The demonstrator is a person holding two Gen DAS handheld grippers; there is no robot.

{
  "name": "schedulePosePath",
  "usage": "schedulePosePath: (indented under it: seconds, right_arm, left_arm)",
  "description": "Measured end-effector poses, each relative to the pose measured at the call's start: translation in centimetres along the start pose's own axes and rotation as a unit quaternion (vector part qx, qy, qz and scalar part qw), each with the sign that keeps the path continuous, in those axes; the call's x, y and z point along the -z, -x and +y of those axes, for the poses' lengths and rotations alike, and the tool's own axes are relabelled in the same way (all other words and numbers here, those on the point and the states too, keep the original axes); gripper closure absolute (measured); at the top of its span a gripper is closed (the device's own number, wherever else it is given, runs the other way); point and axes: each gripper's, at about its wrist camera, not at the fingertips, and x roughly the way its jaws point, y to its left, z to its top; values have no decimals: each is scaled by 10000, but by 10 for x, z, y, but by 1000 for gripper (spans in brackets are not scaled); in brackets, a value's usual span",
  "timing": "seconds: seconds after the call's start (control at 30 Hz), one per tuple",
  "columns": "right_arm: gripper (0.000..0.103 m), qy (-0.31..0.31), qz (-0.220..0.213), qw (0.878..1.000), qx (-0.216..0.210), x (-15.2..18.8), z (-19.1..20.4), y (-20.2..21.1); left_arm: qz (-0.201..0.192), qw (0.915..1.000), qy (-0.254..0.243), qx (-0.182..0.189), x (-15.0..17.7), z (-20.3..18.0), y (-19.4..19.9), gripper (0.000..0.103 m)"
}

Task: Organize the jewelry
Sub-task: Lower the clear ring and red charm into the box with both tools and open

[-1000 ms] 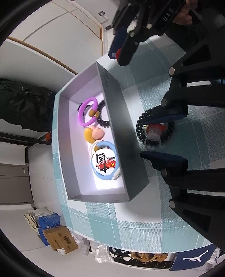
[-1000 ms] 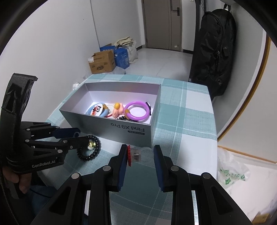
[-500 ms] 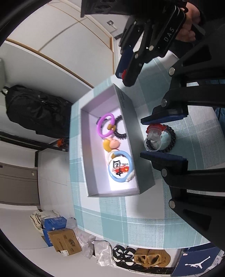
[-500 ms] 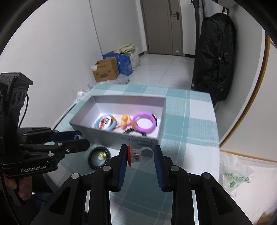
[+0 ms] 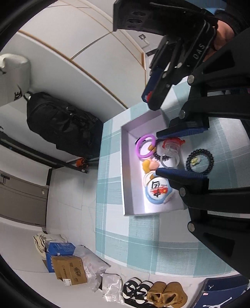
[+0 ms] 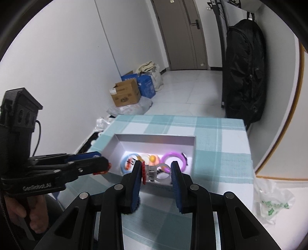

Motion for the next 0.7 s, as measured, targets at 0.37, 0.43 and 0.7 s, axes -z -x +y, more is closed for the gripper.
schedulePosePath:
  seconds: [0.37,0.43,0.7]
  right_arm:
    - [74,-543,138,9977,-394,-17,-9,-20]
    - [74,-637,196,9968,-441,-20,-12,-25]
    - [74,-847,434,9939,-561,-31,-19,-50]
  left_arm:
    - [157,9992,356,66,-21,18,-23,78]
    - [211,9990,395,67,-24,19,-27,78]
    - [483,9979,439,41,-36,25,-51,78]
